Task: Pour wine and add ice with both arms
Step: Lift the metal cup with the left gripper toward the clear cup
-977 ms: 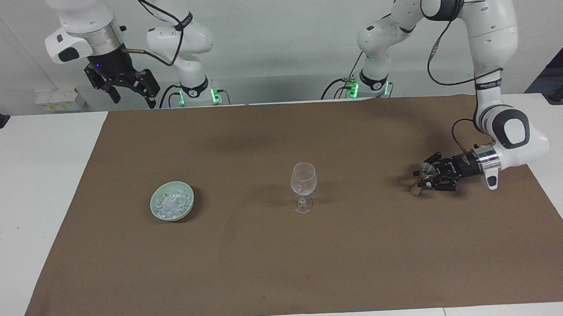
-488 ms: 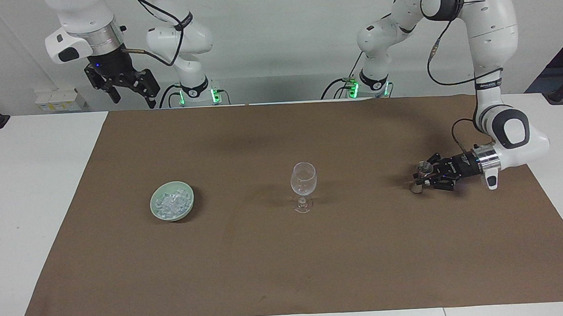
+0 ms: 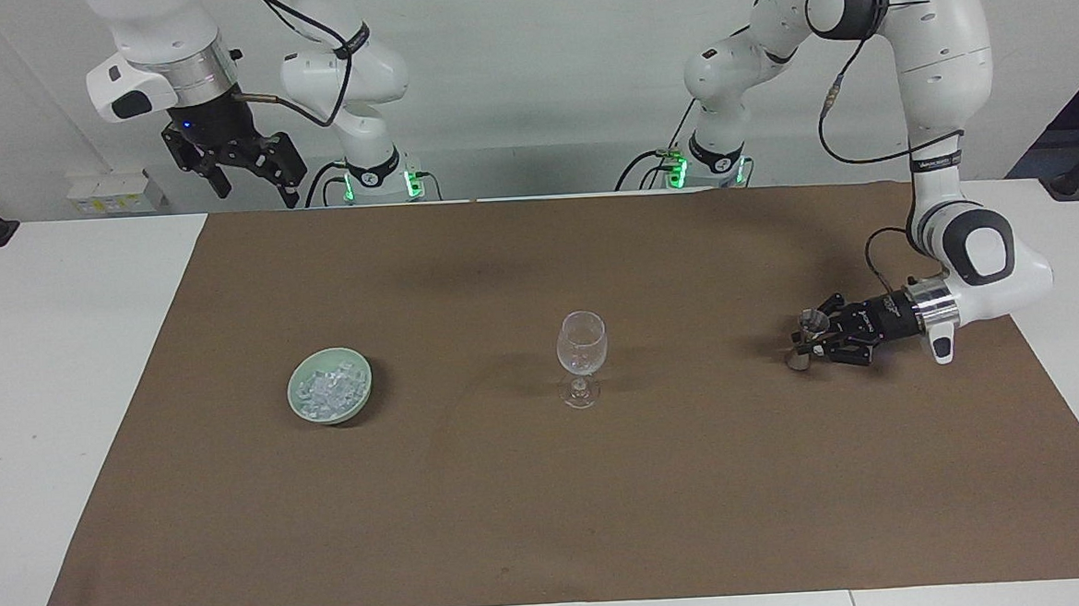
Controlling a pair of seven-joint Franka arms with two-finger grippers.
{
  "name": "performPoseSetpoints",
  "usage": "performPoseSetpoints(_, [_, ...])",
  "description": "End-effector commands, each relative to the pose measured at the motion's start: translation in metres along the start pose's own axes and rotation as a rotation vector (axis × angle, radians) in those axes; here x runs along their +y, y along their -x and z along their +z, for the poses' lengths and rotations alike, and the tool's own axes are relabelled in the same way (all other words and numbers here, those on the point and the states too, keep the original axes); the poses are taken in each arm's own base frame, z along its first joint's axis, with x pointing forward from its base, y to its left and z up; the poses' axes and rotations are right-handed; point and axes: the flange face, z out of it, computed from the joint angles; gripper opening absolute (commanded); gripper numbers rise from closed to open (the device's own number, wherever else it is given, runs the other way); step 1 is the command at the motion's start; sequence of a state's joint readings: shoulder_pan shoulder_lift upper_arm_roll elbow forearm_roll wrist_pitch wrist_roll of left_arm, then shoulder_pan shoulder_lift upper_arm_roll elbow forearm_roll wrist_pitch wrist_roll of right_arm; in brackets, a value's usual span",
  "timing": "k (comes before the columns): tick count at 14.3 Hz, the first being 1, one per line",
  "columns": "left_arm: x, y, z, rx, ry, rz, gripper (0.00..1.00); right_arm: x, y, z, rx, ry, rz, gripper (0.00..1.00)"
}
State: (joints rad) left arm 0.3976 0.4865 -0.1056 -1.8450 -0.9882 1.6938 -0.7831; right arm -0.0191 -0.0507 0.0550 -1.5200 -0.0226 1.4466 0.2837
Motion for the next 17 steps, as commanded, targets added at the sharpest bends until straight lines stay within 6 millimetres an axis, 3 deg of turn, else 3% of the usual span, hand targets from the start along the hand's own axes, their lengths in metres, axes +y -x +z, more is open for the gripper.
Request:
performPoseSetpoints(1, [0.005, 0.032, -0.001, 0.011, 0.011, -0.033, 0.0, 0.004, 0.001, -0.003, -0.012, -0.02, -0.013, 1.0])
performPoseSetpoints(13, [0.036, 0.131, 0.028, -0.004, 0.103, -0.131, 0.0, 0.004, 0.001, -0.003, -0.011, -0.02, -0.013, 1.0])
performPoseSetpoints(17, [0.04, 0.172, 0.049, 0.017, 0.105, -0.102, 0.0, 0.004, 0.001, -0.003, -0.011, -0.02, -0.013, 1.0])
